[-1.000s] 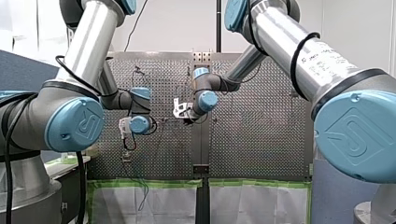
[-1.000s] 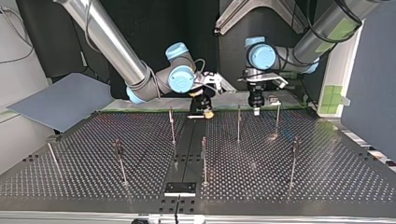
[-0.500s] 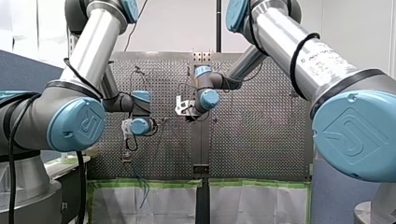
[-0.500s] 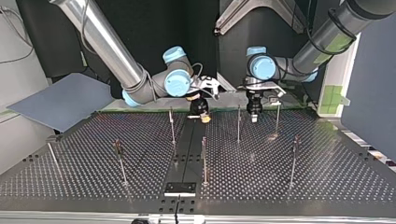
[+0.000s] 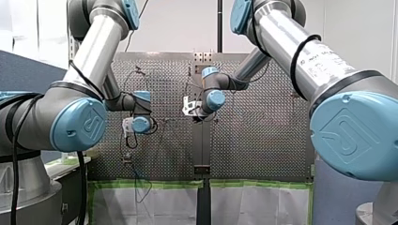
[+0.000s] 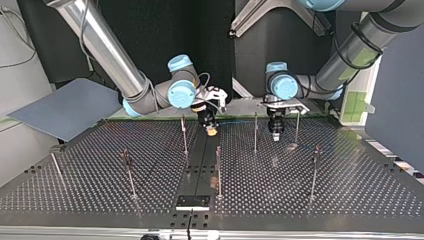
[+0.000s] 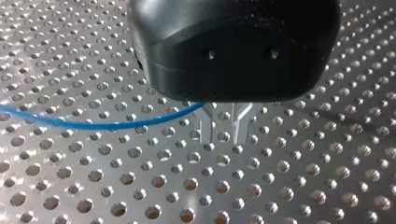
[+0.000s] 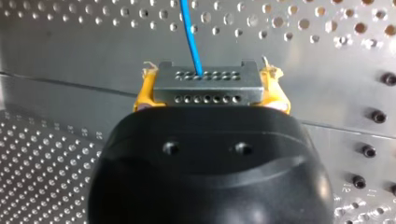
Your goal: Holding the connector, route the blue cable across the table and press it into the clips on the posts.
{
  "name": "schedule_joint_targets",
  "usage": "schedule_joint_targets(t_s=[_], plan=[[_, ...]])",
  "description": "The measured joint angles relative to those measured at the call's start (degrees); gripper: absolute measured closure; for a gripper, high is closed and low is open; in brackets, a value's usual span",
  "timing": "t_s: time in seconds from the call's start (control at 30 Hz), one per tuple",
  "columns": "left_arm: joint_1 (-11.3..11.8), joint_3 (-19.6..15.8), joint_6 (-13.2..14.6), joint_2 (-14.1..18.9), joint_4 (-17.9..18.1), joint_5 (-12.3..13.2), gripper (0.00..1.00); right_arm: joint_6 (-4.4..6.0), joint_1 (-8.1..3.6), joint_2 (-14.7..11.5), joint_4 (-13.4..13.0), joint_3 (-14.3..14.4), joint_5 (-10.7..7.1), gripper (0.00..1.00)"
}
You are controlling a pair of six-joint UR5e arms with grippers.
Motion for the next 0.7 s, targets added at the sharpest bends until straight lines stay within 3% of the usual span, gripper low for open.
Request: schedule_joint_targets(t_s=[0.03, 0.07, 0.1, 0.17, 0.2, 0.23, 0.5, 0.7], plan=[[0.0, 0.1, 0.4, 0.0, -0.5, 0.0, 0.40, -0.02, -0.03, 0.0, 0.0, 0.0, -0.05, 1.00], [0.0, 0.2, 0.7, 0.0, -0.9, 0.0, 0.30, -0.03, -0.05, 0.0, 0.0, 0.0, -0.10, 1.00], [0.0, 0.2, 1.0, 0.0, -1.3, 0.0, 0.30, -0.04, -0.06, 0.0, 0.0, 0.0, -0.14, 1.00], [-0.1, 0.3, 1.7, 0.0, -2.1, -0.1, 0.07, -0.07, -0.10, 0.0, 0.0, 0.0, -0.18, 1.00], [-0.1, 0.3, 2.0, 0.0, -2.5, -0.1, 0.07, -0.09, -0.12, 0.0, 0.0, 0.0, -0.19, 1.00], [-0.2, 0.3, 2.5, 0.0, -3.0, -0.1, 0.00, -0.10, -0.14, 0.0, 0.0, 0.0, -0.20, 1.00], [-1.0, -0.5, 5.3, 1.0, -6.8, -2.1, 0.00, -0.15, -0.21, 0.0, 0.1, 0.0, -0.26, 1.00], [-1.8, -3.0, 5.3, 4.0, -10.2, -5.4, 0.00, -0.11, -0.21, 0.0, 0.1, 0.0, -0.36, 1.00]])
